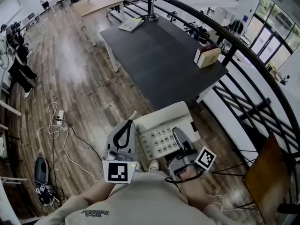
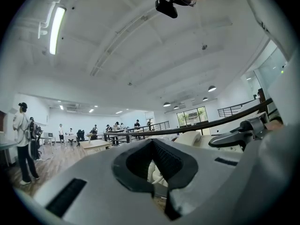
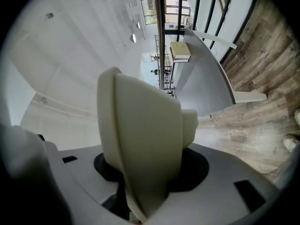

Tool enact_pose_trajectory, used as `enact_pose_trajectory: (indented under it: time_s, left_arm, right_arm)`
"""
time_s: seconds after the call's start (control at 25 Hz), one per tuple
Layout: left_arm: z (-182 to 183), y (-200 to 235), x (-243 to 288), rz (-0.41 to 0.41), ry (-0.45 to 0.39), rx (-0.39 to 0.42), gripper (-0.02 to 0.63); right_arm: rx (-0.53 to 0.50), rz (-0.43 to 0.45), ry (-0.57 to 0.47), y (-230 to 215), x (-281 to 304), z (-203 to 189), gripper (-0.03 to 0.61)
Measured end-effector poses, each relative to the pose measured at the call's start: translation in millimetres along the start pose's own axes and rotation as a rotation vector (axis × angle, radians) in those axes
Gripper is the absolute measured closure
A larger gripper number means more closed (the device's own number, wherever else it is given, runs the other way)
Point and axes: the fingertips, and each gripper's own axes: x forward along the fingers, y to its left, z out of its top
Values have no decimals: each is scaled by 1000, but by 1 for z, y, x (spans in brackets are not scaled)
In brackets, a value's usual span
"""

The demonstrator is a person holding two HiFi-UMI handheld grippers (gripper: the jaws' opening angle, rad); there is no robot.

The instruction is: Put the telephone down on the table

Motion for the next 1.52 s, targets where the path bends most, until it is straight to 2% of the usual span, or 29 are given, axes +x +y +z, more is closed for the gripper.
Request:
enact_pose_trajectory:
  time_s: [0.32, 0.6, 0.68, 1.12, 1.24, 1.36, 1.52]
  left_arm:
    - [0, -18, 2, -3, 9, 19, 609]
    - [7, -27, 16, 39, -32, 26, 609]
    - [12, -30, 20, 52, -51, 10, 611]
    - [17, -30, 35, 75, -98, 37, 611]
    - [12, -26, 40, 80, -106, 46, 611]
    - [4, -19, 50, 92, -118, 17, 611]
    - [-16, -5, 61, 90, -96, 22, 609]
  right_arm:
    - [10, 0, 20, -1, -6, 5, 370]
    - [52, 42, 18, -1, -6, 29, 370]
    - [45, 48, 21, 0, -5, 35, 370]
    - [6, 68, 66, 2, 10, 53, 370]
    - [2, 74, 65, -1, 14, 57, 370]
    - [4, 74, 60, -9, 25, 67, 370]
    - [7, 79, 65, -23, 39, 70, 370]
